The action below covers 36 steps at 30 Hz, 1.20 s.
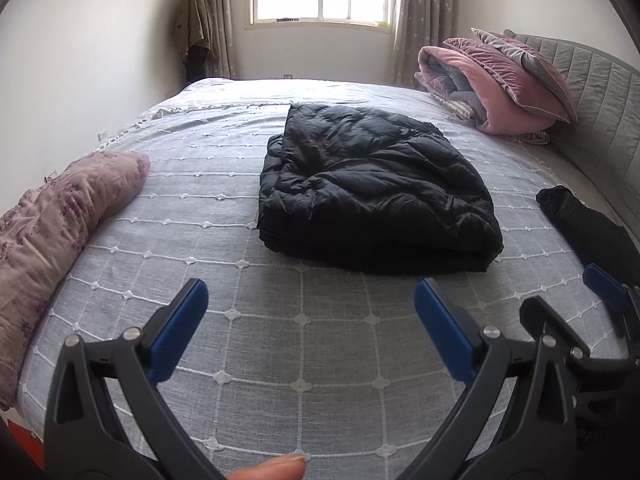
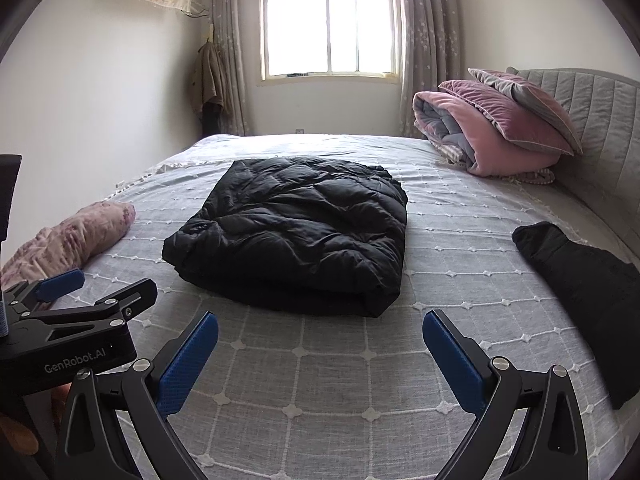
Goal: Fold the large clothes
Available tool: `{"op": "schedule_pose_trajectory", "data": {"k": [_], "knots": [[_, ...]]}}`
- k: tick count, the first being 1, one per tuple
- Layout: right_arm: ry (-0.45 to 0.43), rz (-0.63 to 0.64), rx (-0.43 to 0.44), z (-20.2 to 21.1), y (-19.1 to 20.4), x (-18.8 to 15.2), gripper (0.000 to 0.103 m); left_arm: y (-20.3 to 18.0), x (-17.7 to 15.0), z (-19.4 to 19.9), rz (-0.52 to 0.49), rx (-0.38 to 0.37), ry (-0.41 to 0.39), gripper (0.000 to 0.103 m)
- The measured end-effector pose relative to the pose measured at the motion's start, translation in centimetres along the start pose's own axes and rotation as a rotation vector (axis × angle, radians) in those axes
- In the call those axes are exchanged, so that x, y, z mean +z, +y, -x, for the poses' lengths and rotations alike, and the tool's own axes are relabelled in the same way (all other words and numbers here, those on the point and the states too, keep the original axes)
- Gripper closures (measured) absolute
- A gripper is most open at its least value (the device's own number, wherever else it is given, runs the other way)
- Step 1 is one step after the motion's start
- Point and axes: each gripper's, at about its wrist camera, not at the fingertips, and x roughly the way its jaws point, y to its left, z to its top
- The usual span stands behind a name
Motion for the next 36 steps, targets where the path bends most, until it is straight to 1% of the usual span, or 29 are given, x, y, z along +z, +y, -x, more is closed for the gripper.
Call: {"op": "schedule_pose_trajectory", "data": {"k": [14,21,36], "knots": [[0.003,0.010,-0.001,-0.09,0.43,-0.06,0.000,-0.28,-0.01,0.32,0.001,0.005,-0.022,0.000],[0.007,0.012,-0.002,-0.08,0.31,-0.04,0.000,-0.32,0.03,0.27,-0.002,0.003,-0.019,0.001],[0.012,0.008,-0.001,-0.15,0.39,-0.07,0.000,-0.41,0.03,0.52,-0.022,0.033,-0.037,0.001]]}}
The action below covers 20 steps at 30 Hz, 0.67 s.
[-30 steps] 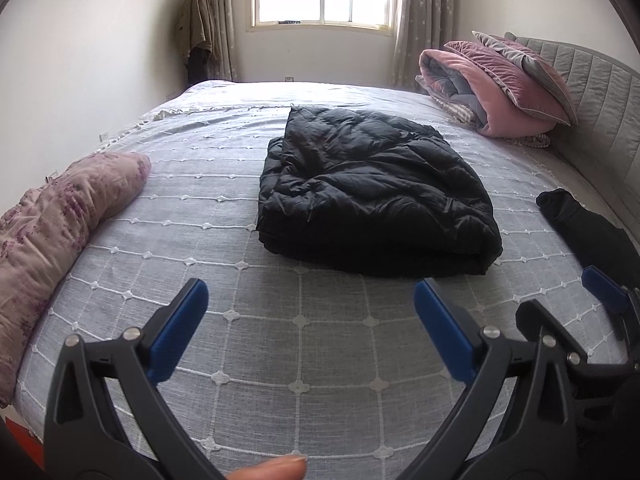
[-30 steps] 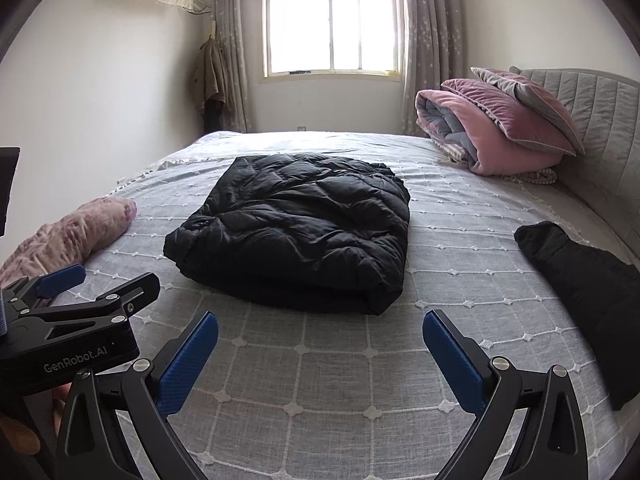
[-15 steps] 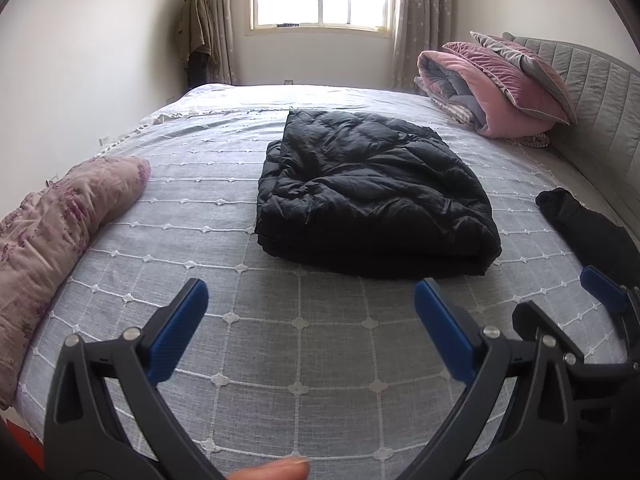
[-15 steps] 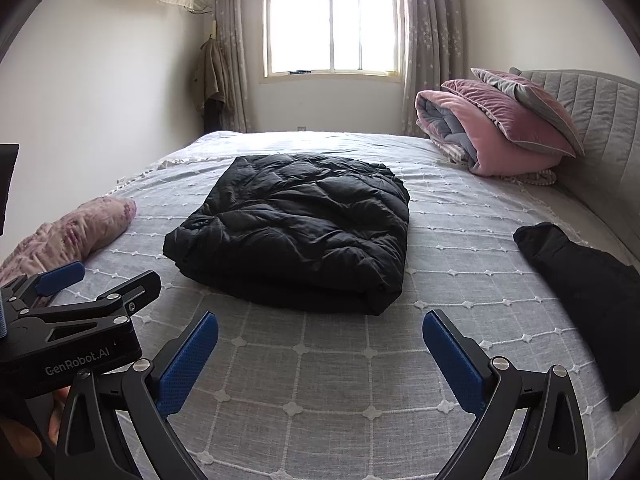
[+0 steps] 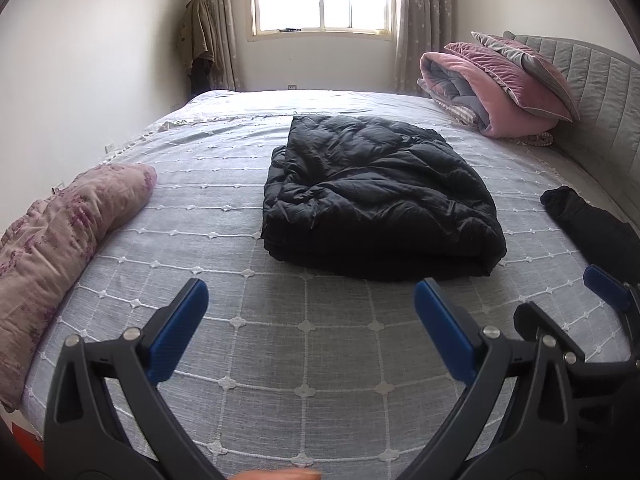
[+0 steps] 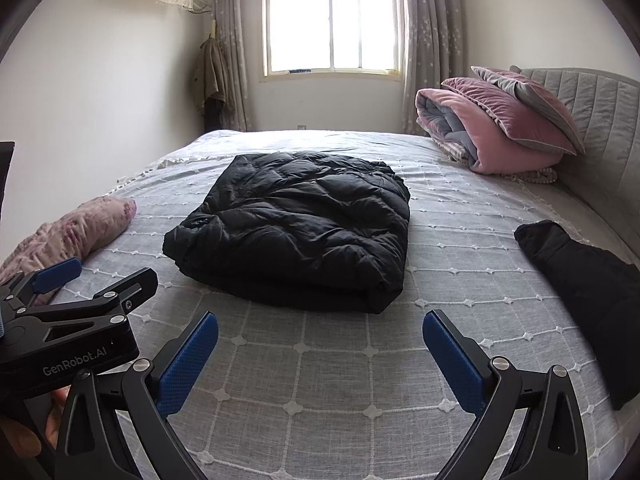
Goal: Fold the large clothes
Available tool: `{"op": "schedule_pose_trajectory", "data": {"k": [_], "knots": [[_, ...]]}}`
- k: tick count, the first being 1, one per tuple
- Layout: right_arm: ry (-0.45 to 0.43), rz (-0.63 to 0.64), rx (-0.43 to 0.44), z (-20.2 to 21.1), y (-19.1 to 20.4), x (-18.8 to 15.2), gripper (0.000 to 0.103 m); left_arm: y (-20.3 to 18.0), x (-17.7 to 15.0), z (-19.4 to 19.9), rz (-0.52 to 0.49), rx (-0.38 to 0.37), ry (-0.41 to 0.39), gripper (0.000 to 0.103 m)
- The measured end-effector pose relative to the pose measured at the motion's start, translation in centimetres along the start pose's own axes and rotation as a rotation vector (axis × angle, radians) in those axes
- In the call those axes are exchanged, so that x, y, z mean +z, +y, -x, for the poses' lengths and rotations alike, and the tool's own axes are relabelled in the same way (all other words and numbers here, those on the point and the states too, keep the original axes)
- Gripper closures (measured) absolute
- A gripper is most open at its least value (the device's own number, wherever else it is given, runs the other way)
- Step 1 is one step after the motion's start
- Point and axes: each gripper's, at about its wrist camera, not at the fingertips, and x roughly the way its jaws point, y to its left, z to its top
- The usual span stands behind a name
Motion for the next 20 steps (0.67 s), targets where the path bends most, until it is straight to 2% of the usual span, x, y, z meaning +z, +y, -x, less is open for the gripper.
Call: {"op": "schedule_pose_trajectory", "data": {"k": [20], "knots": [[0.002,0.000,-0.002,-0.03,0.02,-0.07,0.000,-0.03,-0.04,-0.16,0.004,-0.008,0.006,0.001]]}}
